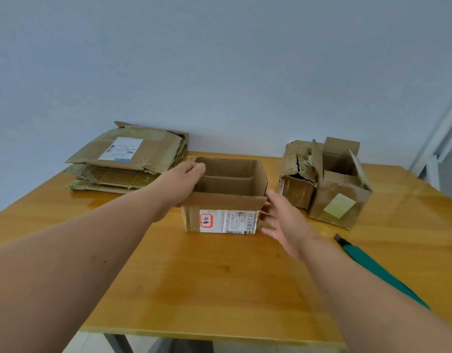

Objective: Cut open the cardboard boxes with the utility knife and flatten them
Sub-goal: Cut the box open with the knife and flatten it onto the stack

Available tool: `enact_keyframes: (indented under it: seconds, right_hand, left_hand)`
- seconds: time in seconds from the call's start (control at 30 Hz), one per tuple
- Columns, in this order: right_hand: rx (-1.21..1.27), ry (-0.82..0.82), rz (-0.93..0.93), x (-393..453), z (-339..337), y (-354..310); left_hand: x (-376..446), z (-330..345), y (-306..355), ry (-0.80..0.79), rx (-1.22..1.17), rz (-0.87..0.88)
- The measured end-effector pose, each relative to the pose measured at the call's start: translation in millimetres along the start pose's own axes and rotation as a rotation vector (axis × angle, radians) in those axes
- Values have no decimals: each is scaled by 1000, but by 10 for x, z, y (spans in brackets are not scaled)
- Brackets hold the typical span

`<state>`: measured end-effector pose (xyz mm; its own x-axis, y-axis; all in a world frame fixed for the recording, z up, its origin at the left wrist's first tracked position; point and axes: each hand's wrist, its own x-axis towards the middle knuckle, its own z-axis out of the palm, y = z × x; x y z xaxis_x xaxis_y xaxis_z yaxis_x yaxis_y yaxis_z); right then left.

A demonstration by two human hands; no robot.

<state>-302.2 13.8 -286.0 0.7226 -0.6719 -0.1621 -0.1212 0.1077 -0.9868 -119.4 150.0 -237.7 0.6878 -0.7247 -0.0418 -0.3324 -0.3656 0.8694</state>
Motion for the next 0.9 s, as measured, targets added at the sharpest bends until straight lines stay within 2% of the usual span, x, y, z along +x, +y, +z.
enact_keyframes:
  seconds: [0.07,0.2,0.4,0.57,0.67,0.77,0.9]
  right_hand:
    - [30,-15,27,0,-59,27]
    - [-202,-38,-30,-74,-94,89]
    - [-142,209,-189,-161,-200,-69]
    - [-77,364,-129,-144,-209,-233]
    - [-50,312,-130,-139,-208,-279]
    - [-157,167,-125,-151,-197,-231]
    - [-264,51,-93,-150,-157,-83]
  left_hand:
    - [-51,-17,11,2,-103,-49]
    - [-164,-48,42,-23,-189,-79]
    - [-306,-184,178,-88,-301,45]
    - [-301,-221,185,-80,-332,126]
    - [-296,-177,168,-106,-225,123]
    - [-304,-105,101,-107,-64,107]
    - [-252,13,-42,-21,277,59]
